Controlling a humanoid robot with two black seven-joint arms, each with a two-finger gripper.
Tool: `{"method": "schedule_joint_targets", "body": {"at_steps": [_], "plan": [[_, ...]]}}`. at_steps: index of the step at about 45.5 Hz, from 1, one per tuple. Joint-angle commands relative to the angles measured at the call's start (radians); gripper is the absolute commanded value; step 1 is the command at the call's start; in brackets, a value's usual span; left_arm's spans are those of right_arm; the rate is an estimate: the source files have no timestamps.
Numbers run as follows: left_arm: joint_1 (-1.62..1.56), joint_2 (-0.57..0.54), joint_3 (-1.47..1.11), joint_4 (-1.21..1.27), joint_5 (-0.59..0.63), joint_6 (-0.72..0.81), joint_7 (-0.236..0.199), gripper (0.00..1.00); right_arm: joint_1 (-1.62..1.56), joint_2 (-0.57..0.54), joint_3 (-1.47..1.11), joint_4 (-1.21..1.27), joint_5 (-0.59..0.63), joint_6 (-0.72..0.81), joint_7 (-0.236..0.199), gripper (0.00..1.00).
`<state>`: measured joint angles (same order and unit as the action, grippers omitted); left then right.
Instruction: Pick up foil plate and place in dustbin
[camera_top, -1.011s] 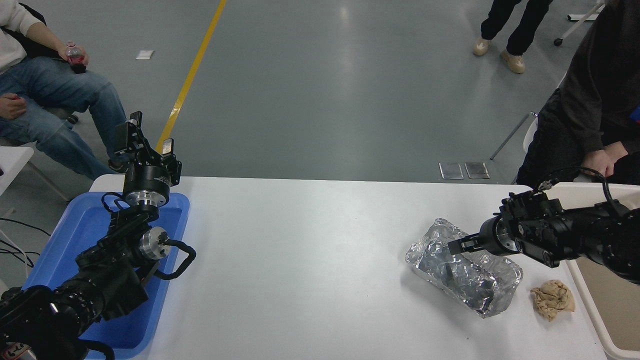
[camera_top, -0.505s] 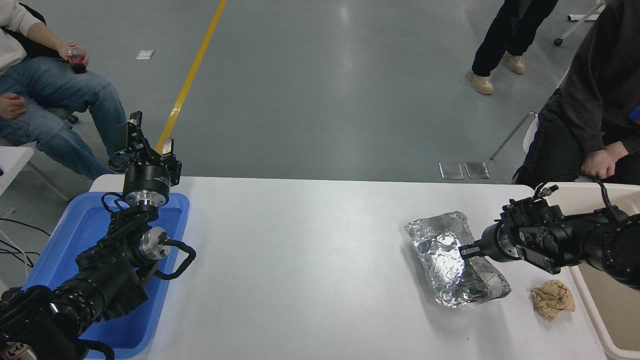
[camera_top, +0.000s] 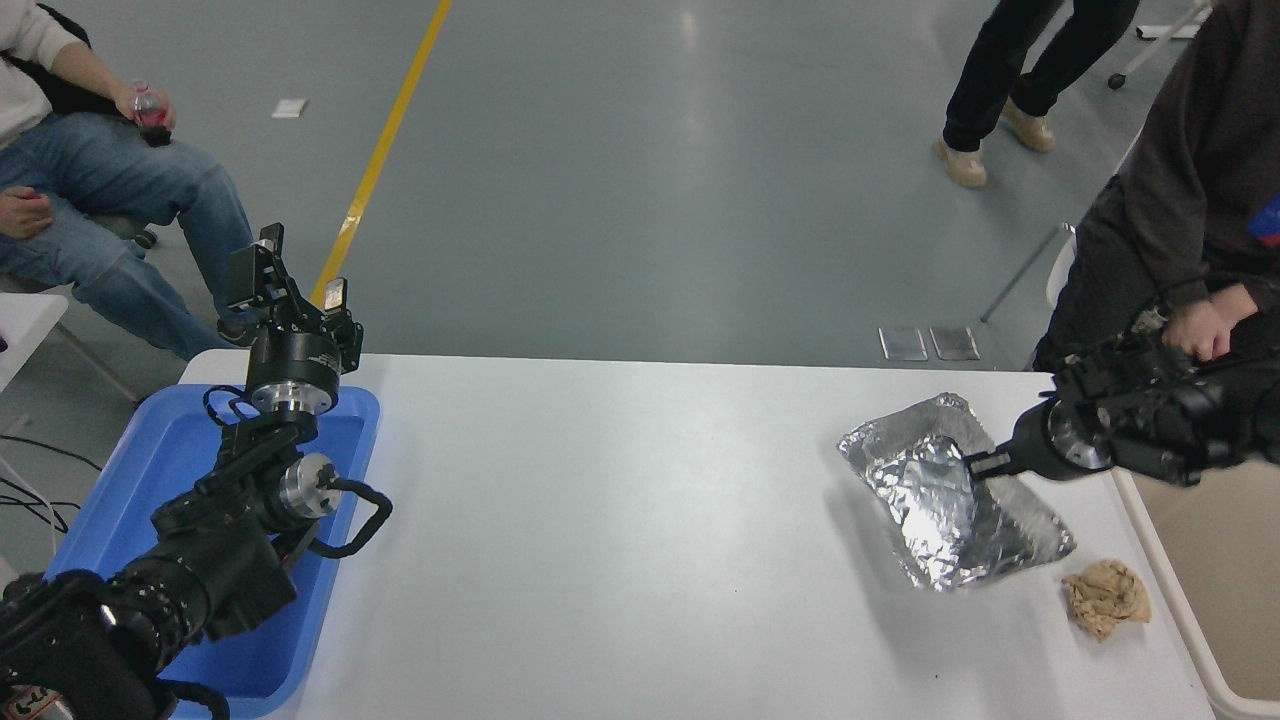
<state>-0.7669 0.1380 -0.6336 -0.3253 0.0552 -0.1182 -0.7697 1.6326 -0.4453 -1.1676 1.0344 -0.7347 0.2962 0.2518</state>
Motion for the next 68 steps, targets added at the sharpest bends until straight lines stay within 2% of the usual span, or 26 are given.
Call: {"method": "schedule_joint_targets", "body": {"at_steps": [1, 9, 18, 44, 49, 54, 63, 68], "plan": [[0.0, 0.0, 0.0, 0.0, 0.0, 0.0, 0.001, 1.0, 0.429, -0.059, -0.168, 0.349, 0.001, 0.055, 0.0, 0.0], [0.001, 0.002, 0.0, 0.0, 0.0, 0.0, 0.001, 1.0, 0.69, -0.059, -0.199, 0.464, 0.008, 0.239, 0.001, 0.0], [0.001, 0.002, 0.0, 0.0, 0.0, 0.0, 0.001, 1.0, 0.843, -0.052, -0.195, 0.472, 0.011, 0.396, 0.001, 0.0], [0.001, 0.002, 0.0, 0.0, 0.0, 0.0, 0.0, 1.0, 0.866, -0.067, -0.29, 0.455, -0.002, 0.409, -0.005, 0.0], [0.001, 0.002, 0.0, 0.0, 0.0, 0.0, 0.0, 1.0, 0.854, -0.119, -0.31, 0.443, -0.023, 0.406, -0.005, 0.0], [0.001, 0.002, 0.0, 0.0, 0.0, 0.0, 0.0, 1.0, 0.82, -0.202, -0.316, 0.412, -0.104, 0.397, -0.005, 0.0], [0.001, 0.002, 0.0, 0.0, 0.0, 0.0, 0.0, 1.0, 0.67, -0.346, -0.294, 0.21, -0.232, 0.386, -0.002, 0.0], [0.001, 0.002, 0.0, 0.0, 0.0, 0.0, 0.0, 1.0, 0.561, -0.412, -0.276, 0.13, -0.285, 0.299, 0.0, 0.0]]}}
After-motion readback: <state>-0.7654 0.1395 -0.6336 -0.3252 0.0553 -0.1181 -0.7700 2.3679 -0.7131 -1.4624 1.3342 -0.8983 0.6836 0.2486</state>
